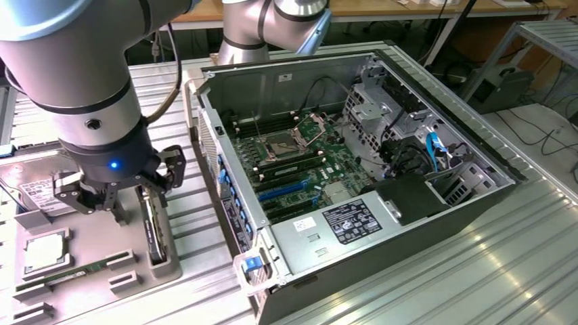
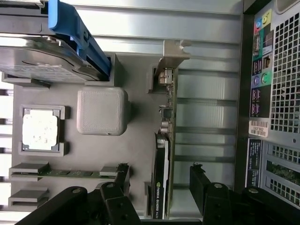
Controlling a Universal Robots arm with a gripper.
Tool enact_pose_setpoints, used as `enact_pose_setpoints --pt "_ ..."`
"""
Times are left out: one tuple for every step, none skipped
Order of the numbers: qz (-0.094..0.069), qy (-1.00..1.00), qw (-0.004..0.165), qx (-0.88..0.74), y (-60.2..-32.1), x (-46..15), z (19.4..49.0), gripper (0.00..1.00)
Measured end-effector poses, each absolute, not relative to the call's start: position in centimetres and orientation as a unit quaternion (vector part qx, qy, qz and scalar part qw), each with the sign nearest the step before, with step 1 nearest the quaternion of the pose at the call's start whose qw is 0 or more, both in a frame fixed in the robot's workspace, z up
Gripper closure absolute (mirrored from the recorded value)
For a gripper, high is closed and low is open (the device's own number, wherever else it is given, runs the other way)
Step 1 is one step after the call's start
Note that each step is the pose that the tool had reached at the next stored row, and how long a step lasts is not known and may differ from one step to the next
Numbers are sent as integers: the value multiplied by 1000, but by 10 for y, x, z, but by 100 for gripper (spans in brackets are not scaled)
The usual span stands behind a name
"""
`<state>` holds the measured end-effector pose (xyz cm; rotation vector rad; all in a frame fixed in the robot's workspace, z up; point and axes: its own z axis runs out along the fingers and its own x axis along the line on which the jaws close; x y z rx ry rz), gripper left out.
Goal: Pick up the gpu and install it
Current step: 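Pick up the gpu and move the gpu toward the slot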
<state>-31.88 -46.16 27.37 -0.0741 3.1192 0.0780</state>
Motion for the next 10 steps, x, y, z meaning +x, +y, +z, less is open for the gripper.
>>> enact_pose_setpoints --pt "25 999 10 -24 -462 -319 273 37" --pt "25 999 10 -24 -462 -319 272 37" --pt "25 999 10 -24 -462 -319 271 37" --pt "25 999 10 -24 -462 -319 270 37" --pt "25 999 10 -24 -462 -319 270 37" --pt "25 999 10 -24 -462 -319 269 37" --pt "25 999 10 -24 -462 -319 269 37" --pt "25 999 10 -24 -462 -319 268 37" --pt "25 999 10 -24 -462 -319 267 37" --pt "25 999 10 -24 -462 -319 267 37"
